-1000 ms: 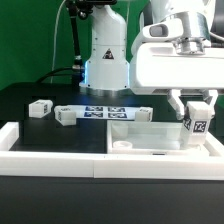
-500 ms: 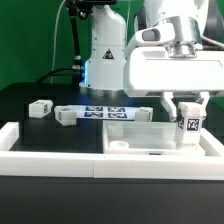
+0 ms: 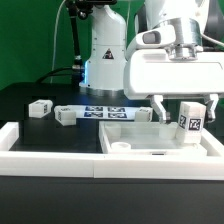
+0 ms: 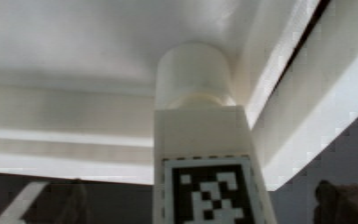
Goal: Assemble one leg
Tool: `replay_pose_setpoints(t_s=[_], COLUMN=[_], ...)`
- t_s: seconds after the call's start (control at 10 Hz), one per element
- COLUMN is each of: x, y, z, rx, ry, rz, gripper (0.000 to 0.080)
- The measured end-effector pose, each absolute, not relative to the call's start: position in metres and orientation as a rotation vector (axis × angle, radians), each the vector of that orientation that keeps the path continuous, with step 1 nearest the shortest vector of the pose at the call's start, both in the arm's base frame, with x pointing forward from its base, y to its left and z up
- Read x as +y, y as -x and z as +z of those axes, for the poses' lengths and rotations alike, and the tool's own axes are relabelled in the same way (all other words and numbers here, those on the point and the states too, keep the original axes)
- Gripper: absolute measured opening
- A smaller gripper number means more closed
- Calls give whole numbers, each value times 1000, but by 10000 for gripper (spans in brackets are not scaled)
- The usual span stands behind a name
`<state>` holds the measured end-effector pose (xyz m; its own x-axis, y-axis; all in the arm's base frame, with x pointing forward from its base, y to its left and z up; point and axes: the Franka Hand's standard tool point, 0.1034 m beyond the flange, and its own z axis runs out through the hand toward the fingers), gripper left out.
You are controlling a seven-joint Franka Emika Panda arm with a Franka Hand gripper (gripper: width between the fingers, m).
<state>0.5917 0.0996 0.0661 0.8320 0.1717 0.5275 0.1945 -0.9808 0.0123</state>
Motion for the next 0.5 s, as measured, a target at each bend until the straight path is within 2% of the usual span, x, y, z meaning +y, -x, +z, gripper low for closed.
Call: replay_pose_setpoints(t_s=[0.2, 0.5], x=[98, 99], y=[-591, -595], z=[67, 95], rx=[-301, -308], ry=[2971, 2971], rz=[-830, -799], gripper=[649, 649])
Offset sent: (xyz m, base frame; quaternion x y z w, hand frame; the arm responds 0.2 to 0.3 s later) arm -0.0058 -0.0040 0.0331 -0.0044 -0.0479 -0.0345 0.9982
